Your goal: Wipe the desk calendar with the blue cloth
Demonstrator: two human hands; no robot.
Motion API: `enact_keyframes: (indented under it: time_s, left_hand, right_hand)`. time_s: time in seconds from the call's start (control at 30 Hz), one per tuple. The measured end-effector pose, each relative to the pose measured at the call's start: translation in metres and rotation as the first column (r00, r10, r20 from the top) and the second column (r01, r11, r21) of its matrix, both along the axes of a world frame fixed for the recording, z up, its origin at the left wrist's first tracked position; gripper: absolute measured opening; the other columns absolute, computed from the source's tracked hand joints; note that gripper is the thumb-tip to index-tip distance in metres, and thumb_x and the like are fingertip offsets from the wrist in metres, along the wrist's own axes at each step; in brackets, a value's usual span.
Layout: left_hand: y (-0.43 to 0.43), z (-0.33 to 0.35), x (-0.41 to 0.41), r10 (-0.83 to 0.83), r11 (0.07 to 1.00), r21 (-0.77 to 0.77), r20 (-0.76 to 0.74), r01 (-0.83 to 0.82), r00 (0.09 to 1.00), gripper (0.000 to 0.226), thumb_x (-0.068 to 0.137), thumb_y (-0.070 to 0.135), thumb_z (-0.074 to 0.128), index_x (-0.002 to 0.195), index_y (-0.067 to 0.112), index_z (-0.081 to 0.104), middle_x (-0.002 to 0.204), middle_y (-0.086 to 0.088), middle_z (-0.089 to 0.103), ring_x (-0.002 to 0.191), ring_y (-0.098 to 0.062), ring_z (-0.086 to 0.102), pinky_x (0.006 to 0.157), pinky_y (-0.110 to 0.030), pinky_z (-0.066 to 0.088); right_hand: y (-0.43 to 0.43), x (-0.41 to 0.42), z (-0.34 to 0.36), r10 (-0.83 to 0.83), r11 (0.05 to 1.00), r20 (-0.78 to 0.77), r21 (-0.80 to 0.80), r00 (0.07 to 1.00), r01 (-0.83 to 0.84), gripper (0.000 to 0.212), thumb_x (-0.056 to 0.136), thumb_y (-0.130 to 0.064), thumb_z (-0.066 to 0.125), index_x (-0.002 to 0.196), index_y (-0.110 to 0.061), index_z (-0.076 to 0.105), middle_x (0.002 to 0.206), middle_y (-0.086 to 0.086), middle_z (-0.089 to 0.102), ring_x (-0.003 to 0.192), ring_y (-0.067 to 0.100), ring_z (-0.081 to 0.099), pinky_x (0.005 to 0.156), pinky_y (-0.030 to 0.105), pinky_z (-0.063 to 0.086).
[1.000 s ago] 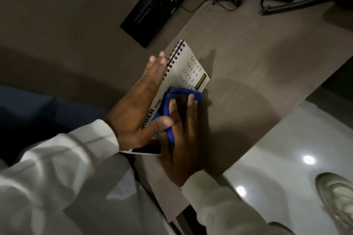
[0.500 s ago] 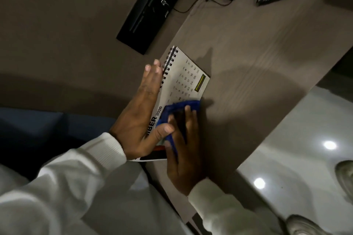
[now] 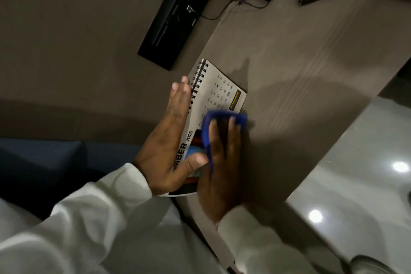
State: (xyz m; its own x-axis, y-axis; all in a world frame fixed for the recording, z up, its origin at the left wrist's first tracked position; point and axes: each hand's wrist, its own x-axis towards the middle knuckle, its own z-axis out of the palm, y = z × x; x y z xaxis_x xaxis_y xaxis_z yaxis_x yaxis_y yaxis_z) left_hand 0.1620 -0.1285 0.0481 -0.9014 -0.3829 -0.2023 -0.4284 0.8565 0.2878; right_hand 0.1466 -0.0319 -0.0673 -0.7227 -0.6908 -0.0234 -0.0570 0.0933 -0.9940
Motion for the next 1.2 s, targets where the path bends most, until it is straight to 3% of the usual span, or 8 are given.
enact_keyframes:
  time_s: [0.2, 0.3, 0.47, 0.63, 0.8, 0.97, 1.1, 1.2]
  left_hand:
    - [0.005, 0.0, -0.004, 0.016, 0.999, 0.039, -0.006, -0.015, 1.0, 0.106, 0.089, 0.07, 0.028, 0.152, -0.008, -0.004, 0.166, -0.02, -0.009, 0.156, -0.029, -0.013, 0.127, -0.031, 0.002]
    - [0.006, 0.0, -0.004, 0.002, 1.0, 0.008, -0.007, -0.002, 1.0, 0.103, 0.09, 0.069, 0.026, 0.152, -0.007, -0.003, 0.166, -0.021, -0.008, 0.156, -0.03, -0.012, 0.127, -0.033, 0.001]
    - [0.006, 0.001, -0.004, 0.019, 1.0, 0.001, 0.0, -0.019, 1.0, 0.105, 0.089, 0.07, 0.026, 0.152, -0.01, -0.003, 0.166, -0.022, -0.007, 0.156, -0.03, -0.011, 0.127, -0.033, 0.001]
    - [0.006, -0.001, -0.004, 0.014, 1.0, -0.003, -0.008, -0.014, 1.0, 0.105, 0.09, 0.069, 0.029, 0.152, -0.01, -0.002, 0.166, -0.02, -0.006, 0.156, -0.03, -0.01, 0.127, -0.033, 0.004]
    - [0.006, -0.001, -0.004, 0.002, 1.0, -0.001, 0.0, -0.002, 1.0, 0.105, 0.089, 0.07, 0.028, 0.153, -0.008, -0.002, 0.166, -0.02, -0.007, 0.156, -0.03, -0.011, 0.128, -0.034, 0.002]
    - [0.008, 0.001, -0.004, 0.006, 1.0, -0.021, -0.005, -0.006, 1.0, 0.104, 0.09, 0.068, 0.028, 0.152, -0.01, -0.002, 0.165, -0.023, -0.006, 0.156, -0.031, -0.01, 0.128, -0.036, 0.002]
    - [0.009, 0.001, -0.005, 0.0, 1.0, -0.027, -0.002, 0.0, 1.0, 0.104, 0.09, 0.068, 0.029, 0.151, -0.011, 0.0, 0.165, -0.024, -0.004, 0.156, -0.03, -0.009, 0.128, -0.035, 0.003]
    - [0.007, -0.001, -0.003, 0.007, 0.999, -0.034, -0.004, -0.007, 1.0, 0.104, 0.089, 0.069, 0.029, 0.152, -0.009, -0.001, 0.166, -0.02, -0.004, 0.156, -0.029, -0.009, 0.128, -0.036, 0.004]
  right_hand:
    - [0.003, 0.001, 0.015, -0.037, 0.988, -0.071, -0.151, 0.997, 0.026, 0.062, 0.099, -0.028, 0.043, 0.151, -0.035, 0.012, 0.161, 0.019, 0.018, 0.149, 0.04, 0.014, 0.124, 0.028, 0.007]
    - [-0.03, -0.039, 0.018, -0.113, 0.989, -0.031, -0.095, 0.993, 0.11, 0.05, 0.1, -0.041, 0.029, 0.148, -0.033, 0.017, 0.161, 0.013, 0.017, 0.15, 0.036, 0.013, 0.123, 0.036, 0.012]
    - [-0.03, -0.046, 0.001, -0.172, 0.984, 0.002, 0.036, 0.985, 0.172, 0.052, 0.098, -0.025, 0.044, 0.147, -0.031, 0.026, 0.162, 0.007, 0.019, 0.151, 0.029, 0.012, 0.121, 0.048, 0.02]
    - [0.011, 0.007, 0.003, 0.071, 0.996, 0.043, -0.054, 0.997, -0.069, 0.056, 0.101, -0.04, 0.026, 0.143, -0.056, -0.006, 0.163, -0.004, -0.004, 0.152, 0.022, -0.008, 0.121, 0.05, 0.015]
    - [-0.012, -0.023, 0.013, -0.022, 0.987, -0.01, -0.16, 1.0, 0.02, 0.054, 0.098, -0.041, 0.031, 0.147, -0.044, 0.01, 0.163, 0.004, 0.005, 0.152, 0.031, 0.005, 0.122, 0.027, 0.006]
    - [-0.04, -0.064, 0.01, -0.128, 0.989, 0.101, -0.055, 0.987, 0.134, 0.051, 0.099, -0.027, 0.038, 0.146, -0.035, 0.017, 0.164, 0.005, 0.009, 0.152, 0.027, 0.001, 0.121, 0.054, 0.021]
    - [-0.014, -0.027, 0.005, -0.077, 0.997, 0.157, 0.031, 0.985, 0.073, 0.061, 0.099, -0.025, 0.042, 0.145, -0.051, 0.011, 0.163, -0.011, -0.002, 0.152, 0.021, -0.003, 0.118, 0.057, 0.026]
    - [0.014, 0.012, 0.015, 0.01, 0.997, 0.207, -0.079, 0.978, 0.007, 0.064, 0.099, -0.029, 0.037, 0.142, -0.06, 0.0, 0.162, -0.015, -0.005, 0.153, 0.018, -0.004, 0.119, 0.054, 0.026]
